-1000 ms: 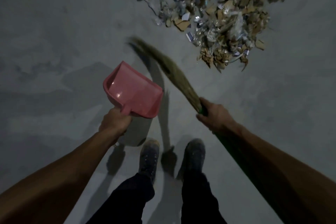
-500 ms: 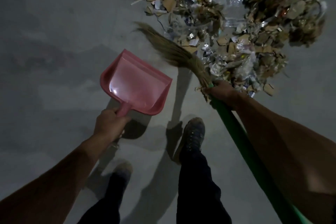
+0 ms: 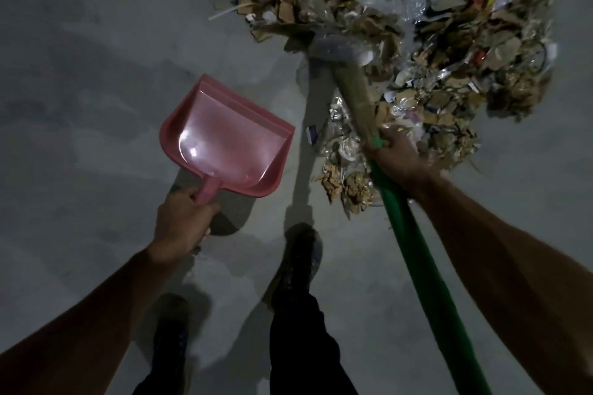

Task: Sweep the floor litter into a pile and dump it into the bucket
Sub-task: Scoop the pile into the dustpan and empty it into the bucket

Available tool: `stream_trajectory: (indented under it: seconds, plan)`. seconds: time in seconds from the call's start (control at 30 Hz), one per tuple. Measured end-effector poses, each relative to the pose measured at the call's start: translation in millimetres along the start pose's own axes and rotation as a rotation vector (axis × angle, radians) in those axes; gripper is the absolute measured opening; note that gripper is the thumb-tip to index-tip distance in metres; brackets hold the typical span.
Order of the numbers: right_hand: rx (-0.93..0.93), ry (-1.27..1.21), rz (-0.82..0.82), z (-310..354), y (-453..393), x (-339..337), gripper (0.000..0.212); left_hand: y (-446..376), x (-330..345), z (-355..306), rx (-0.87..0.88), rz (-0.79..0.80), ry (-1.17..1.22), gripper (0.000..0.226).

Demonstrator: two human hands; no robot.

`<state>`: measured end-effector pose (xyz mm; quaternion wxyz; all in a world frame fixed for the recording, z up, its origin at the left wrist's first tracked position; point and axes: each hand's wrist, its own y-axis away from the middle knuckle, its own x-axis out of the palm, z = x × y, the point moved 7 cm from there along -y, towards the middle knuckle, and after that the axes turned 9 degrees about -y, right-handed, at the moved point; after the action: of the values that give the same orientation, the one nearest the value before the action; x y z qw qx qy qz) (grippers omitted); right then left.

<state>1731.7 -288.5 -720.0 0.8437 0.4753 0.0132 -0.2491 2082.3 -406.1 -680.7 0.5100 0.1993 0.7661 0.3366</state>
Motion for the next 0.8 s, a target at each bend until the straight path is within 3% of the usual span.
stream_trajectory:
  seconds: [0.27,0.47,0.8]
  plan:
    - [0.268,0.172,0.335,-110.5,116.1,36.5,0.048,20.3,-4.9,-23.7,-0.028,-0.016,0.026,0.014]
    - [0.376,0.104,0.177,-132.5,84.1,-10.9,0.049,26.4,8.9,-25.7,-0.034,0.033,0.010,0.014]
    - [0.163,0.099,-0.010,-59.8,27.8,-51.7,0.049,35.0,18.4,-15.1,-0.096,0.083,-0.128,0.009]
